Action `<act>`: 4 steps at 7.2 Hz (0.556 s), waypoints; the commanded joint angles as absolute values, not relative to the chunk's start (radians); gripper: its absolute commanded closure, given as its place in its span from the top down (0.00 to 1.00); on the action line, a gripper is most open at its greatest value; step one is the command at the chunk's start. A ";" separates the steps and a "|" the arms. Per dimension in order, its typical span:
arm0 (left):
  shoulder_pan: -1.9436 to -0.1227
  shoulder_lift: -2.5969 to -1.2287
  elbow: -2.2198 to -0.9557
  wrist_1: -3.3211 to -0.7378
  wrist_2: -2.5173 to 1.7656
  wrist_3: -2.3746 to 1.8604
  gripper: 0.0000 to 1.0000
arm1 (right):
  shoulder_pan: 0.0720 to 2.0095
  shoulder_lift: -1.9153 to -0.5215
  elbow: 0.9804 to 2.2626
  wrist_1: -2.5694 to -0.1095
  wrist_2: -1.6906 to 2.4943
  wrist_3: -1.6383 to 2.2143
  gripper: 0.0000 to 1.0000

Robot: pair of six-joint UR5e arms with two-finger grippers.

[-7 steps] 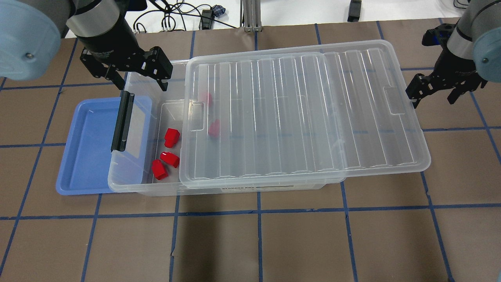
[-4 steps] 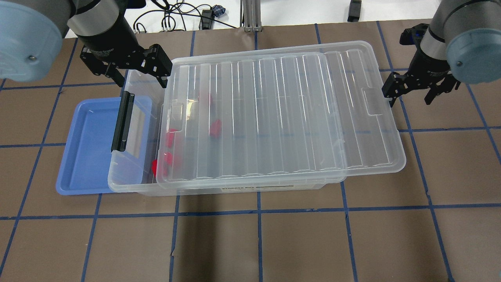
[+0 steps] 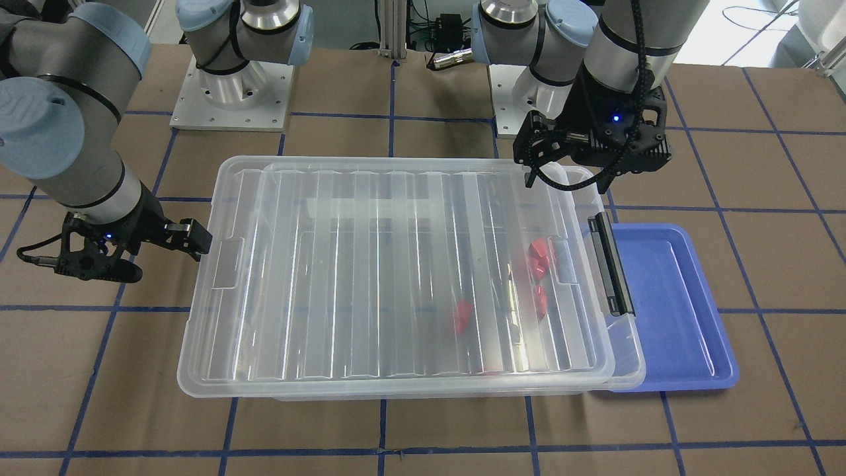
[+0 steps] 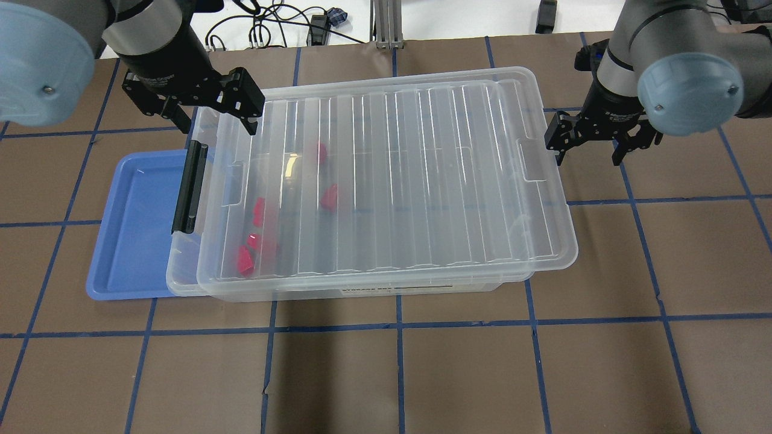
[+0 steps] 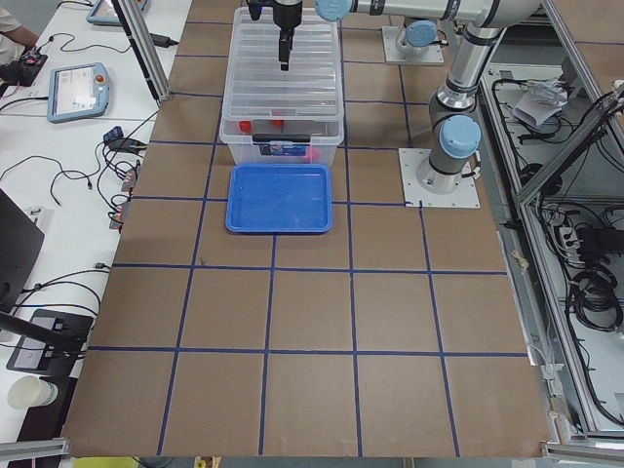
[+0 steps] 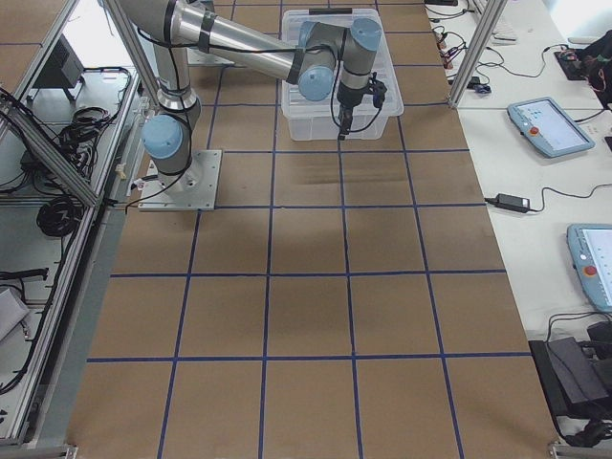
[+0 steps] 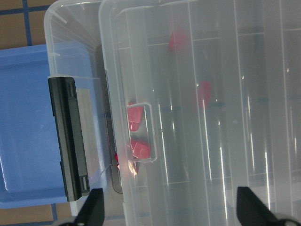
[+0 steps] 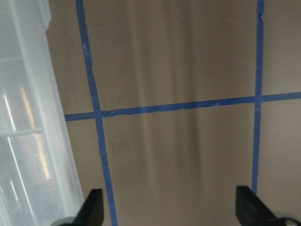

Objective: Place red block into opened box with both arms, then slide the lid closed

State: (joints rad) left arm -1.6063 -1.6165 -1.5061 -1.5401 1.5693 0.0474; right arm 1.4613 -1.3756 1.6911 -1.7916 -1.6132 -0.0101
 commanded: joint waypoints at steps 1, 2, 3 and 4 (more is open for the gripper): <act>-1.605 -1.617 -1.503 -1.540 1.565 0.051 1.00 | 1.488 -1.373 1.690 -1.792 -1.601 0.014 1.00; -1.606 -1.617 -1.502 -1.542 1.566 0.052 1.00 | 1.493 -1.373 1.690 -1.792 -1.601 0.014 1.00; -1.606 -1.617 -1.499 -1.542 1.566 0.057 1.00 | 1.499 -1.371 1.690 -1.792 -1.601 0.014 1.00; -1.605 -1.618 -1.499 -1.542 1.568 0.055 1.00 | 1.499 -1.376 1.683 -1.790 -1.605 0.014 1.00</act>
